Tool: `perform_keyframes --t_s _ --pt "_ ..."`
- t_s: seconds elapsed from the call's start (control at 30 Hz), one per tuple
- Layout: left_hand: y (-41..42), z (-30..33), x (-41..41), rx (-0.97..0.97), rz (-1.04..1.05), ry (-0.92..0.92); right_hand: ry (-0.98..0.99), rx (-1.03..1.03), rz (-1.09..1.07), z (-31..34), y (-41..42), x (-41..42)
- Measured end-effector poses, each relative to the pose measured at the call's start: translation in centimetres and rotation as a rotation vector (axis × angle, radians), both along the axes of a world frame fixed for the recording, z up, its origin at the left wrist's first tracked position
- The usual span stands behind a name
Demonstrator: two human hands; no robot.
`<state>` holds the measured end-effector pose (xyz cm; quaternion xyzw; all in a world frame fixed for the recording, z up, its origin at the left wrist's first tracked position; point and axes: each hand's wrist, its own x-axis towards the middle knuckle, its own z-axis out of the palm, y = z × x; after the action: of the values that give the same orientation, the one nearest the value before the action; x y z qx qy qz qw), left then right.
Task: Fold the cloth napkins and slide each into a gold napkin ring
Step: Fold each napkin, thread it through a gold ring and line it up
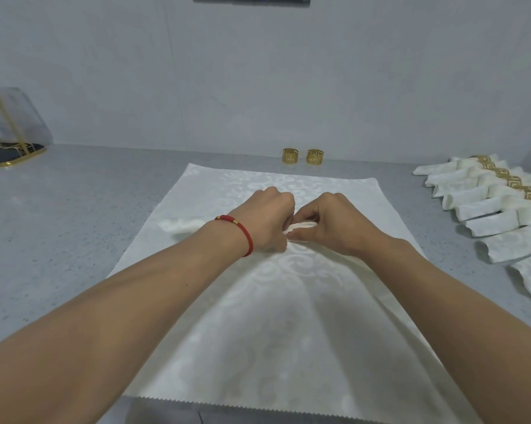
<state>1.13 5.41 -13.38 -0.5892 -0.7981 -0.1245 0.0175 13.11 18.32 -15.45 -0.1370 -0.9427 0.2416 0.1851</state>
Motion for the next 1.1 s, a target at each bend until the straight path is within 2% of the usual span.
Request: perform_keyframes --t_s 0.17,0.23,0.33,0.43,0.5,0.63,0.8,0.9,1.03,1.1 --pt "0.2 -0.5 -2.0 0.043 0.029 0.035 -0.157 -0.061 -0.011 2.1 0.0 -1.1" --pt "0.7 -0.6 -3.9 0.099 0.102 0.078 -0.07 -0.121 -0.067 2.4 0.7 -2.4" --pt "2.5 -0.5 -7.3 0.23 0.247 0.109 0.1 -0.054 -0.275 1.3 3.5 -5.6" --pt "3.7 -1.7 -8.8 0.32 0.358 0.147 0.143 -0.069 -0.468 -0.1 6.9 -8.6" --pt "3.8 -3.3 -8.9 0.343 0.391 0.188 0.122 -0.044 -0.57 -0.7 9.5 -10.2" --pt "4.4 -5.5 -10.4 0.47 0.427 0.147 0.088 -0.009 -0.662 -1.4 14.5 -13.7" --pt "4.6 -6.1 -10.7 0.464 0.426 0.175 -0.092 0.087 -0.73 -2.7 18.3 -17.3" --pt "4.5 -6.4 -11.1 0.461 0.475 0.197 -0.122 0.111 -0.742 -2.7 19.6 -18.6" --pt "4.0 -5.6 -10.8 0.533 0.426 0.259 0.11 -0.041 -0.704 -1.4 19.1 -17.2" --pt "3.6 -5.1 -10.2 0.567 0.424 0.292 0.28 -0.27 -0.665 0.0 17.5 -14.4"
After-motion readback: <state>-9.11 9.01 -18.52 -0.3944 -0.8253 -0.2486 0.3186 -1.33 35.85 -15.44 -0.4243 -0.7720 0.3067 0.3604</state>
